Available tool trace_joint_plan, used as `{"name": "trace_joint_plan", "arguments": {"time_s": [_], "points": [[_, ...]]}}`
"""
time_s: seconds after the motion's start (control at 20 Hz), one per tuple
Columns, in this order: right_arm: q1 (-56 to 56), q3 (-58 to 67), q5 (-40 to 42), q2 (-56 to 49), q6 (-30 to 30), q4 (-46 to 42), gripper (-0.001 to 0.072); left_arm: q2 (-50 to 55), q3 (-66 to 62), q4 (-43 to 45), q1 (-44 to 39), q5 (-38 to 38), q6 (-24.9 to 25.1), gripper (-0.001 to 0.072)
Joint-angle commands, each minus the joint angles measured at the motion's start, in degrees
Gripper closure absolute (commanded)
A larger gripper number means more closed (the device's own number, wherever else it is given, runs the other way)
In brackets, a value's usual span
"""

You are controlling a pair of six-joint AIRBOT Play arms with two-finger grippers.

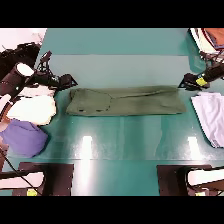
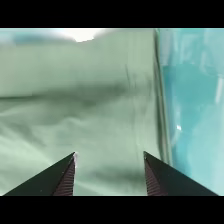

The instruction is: Fold the shirts.

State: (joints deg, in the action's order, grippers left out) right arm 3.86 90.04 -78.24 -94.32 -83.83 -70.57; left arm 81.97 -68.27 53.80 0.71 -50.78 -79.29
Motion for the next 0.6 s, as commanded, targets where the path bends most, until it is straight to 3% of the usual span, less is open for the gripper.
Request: {"name": "trace_joint_plan", "arguments": {"time_s": [0.0,0.2,0.35,0.4,0.45,0.5,0.55], "points": [[1.3,4.2,-1.1,-5.2,2.2,4.3,0.0226,1.3,-1.6,-0.1,0.0,-1.4,0.2,0.0104],[7.2,-0.4,-4.7,-3.9,6.2,5.8,0.0227,1.3,-2.3,-0.2,0.0,-7.4,0.2,0.0106],[12.9,-6.9,-5.9,-4.3,9.8,11.9,0.0213,1.3,-2.3,-1.8,0.0,-8.3,0.2,0.0107],[14.4,-8.9,-5.7,-5.0,11.0,14.1,0.0176,1.3,-2.3,-3.1,0.0,-8.3,0.2,0.0226],[15.4,-10.3,-5.7,-6.1,11.5,15.6,0.0177,1.3,-2.3,-4.1,-0.2,-8.3,0.3,0.0531],[15.9,-11.2,-5.7,-7.1,11.6,16.3,0.0176,1.3,-2.3,-4.1,-0.7,-8.0,1.1,0.0675],[16.0,-11.8,-5.7,-8.4,12.4,17.2,0.0176,1.3,-2.3,-4.0,-1.6,-7.6,2.0,0.068]]}}
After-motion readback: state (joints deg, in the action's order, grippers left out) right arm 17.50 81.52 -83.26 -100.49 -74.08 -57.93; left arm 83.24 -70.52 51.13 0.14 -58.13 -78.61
